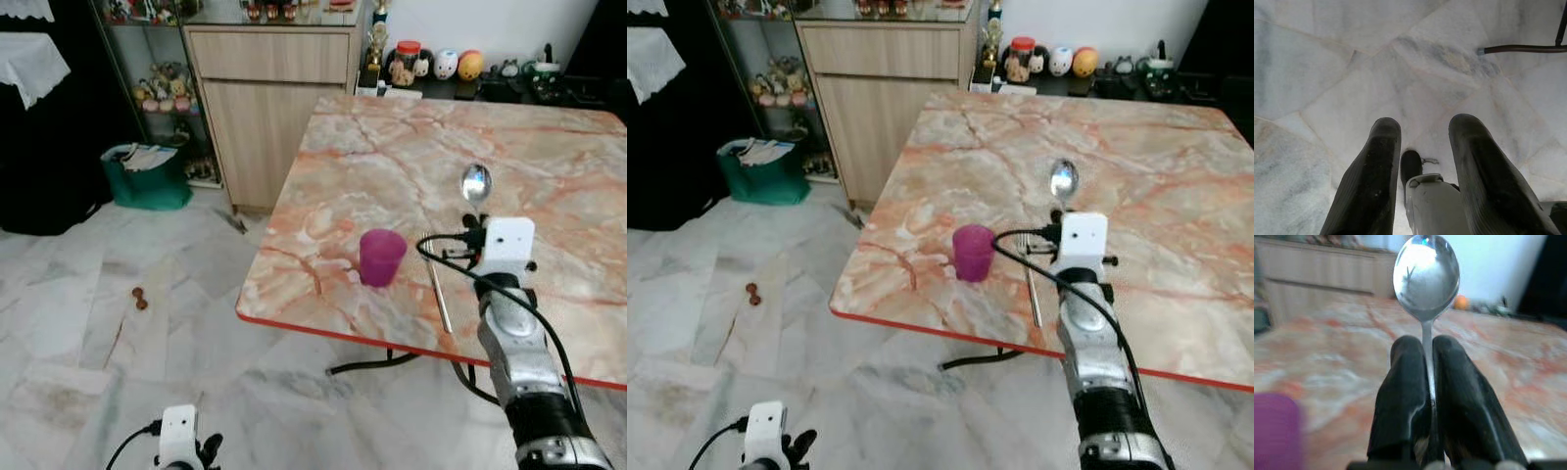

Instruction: Setting the table

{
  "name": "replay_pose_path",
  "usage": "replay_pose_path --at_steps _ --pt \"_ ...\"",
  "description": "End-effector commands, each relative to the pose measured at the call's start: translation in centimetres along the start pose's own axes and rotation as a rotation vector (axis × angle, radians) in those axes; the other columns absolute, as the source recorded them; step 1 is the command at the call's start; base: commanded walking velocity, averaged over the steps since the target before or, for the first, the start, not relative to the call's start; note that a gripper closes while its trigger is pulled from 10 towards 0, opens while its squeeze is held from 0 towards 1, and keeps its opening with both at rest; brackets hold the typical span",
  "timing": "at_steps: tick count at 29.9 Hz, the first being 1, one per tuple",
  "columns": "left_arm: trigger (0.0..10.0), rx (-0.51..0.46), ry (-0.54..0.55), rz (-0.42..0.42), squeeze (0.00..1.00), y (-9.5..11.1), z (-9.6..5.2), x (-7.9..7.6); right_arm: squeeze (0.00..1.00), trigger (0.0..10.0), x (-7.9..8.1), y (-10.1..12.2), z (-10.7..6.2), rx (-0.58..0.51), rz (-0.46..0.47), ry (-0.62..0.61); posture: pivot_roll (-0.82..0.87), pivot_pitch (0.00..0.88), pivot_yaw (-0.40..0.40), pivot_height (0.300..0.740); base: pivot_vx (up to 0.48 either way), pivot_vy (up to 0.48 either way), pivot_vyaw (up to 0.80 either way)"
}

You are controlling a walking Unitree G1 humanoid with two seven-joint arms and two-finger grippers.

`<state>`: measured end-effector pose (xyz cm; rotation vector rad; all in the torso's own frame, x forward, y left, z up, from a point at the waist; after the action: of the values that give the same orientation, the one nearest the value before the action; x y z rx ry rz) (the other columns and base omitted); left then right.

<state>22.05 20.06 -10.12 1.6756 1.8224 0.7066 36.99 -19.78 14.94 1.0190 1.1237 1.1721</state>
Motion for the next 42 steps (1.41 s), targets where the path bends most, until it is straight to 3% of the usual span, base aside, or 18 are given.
replay_pose_path --at_steps 1,5,11,26,34,42 --pt "10.0 -0.008 0.016 0.008 0.0 0.1 -0.1 0.3 0.0 10.0 1.5 2.1 -0.4 -0.095 -0.008 0.081 -0.05 0.0 0.026 0.74 0.0 0.0 0.0" --pt "10.0 -0.016 0.039 0.011 0.0 -0.1 -0.2 0.7 0.0 10.0 3.0 4.5 -1.0 -0.195 0.038 0.17 -0.05 0.0 0.022 0.74 0.0 0.0 0.0" --pt "10.0 -0.022 0.054 0.008 0.0 -0.1 -0.3 0.9 0.0 10.0 4.4 4.8 -1.3 -0.195 0.071 0.258 -0.05 0.0 0.016 0.74 0.0 0.0 0.0" --pt "10.0 -0.035 0.037 0.027 0.0 0.2 -0.2 0.5 0.0 10.0 4.4 5.9 0.0 -0.202 0.119 0.226 -0.05 0.0 0.016 0.74 0.0 -0.169 0.0" --pt "10.0 -0.038 0.034 0.019 0.0 0.1 -0.2 0.4 0.0 10.0 3.9 6.0 0.3 -0.197 0.134 0.202 -0.06 0.0 0.013 0.74 0.0 -0.311 -0.7" --pt "10.0 -0.037 0.029 0.019 0.0 0.1 -0.2 0.2 0.0 10.0 4.2 6.6 0.5 -0.221 0.139 0.204 -0.06 0.0 0.012 0.74 0.0 -0.321 0.0"
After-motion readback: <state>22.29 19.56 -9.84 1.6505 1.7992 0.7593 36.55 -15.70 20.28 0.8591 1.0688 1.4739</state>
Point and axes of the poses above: a point about 5 cm out from each wrist's last joint towards the gripper, its own z axis pointing out of the wrist towards the gripper, its own y axis along the axis of the wrist's last joint, x = y × z, the point moved 4 cm from there along z, pointing out of the wrist towards the gripper, and after that the axes turned 3 degrees about z, right-handed, at the moved point
